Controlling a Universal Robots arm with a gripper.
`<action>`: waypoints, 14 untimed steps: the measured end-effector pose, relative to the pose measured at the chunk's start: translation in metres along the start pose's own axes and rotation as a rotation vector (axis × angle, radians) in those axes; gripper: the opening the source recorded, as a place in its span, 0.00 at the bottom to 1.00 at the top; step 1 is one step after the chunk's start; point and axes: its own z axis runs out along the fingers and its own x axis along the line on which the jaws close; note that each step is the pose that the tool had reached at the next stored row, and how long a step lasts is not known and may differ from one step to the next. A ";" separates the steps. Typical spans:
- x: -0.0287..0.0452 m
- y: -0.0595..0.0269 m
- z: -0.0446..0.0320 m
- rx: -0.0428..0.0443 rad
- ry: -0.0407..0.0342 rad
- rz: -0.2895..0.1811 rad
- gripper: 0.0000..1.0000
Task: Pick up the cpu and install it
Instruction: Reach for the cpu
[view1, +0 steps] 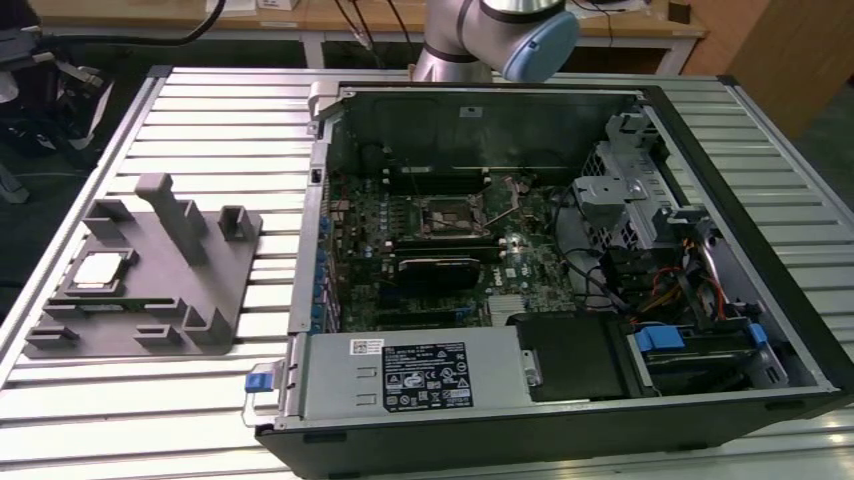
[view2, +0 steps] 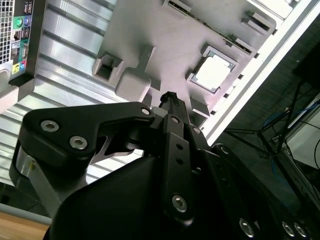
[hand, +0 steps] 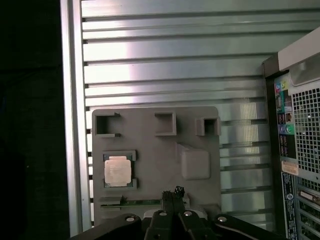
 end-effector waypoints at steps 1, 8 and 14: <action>0.0007 -0.0001 0.0011 0.0001 0.0000 0.000 0.11; 0.0060 -0.0013 0.0084 0.0000 0.0001 0.000 0.11; 0.0110 -0.0026 0.0150 -0.0001 -0.0001 0.000 0.11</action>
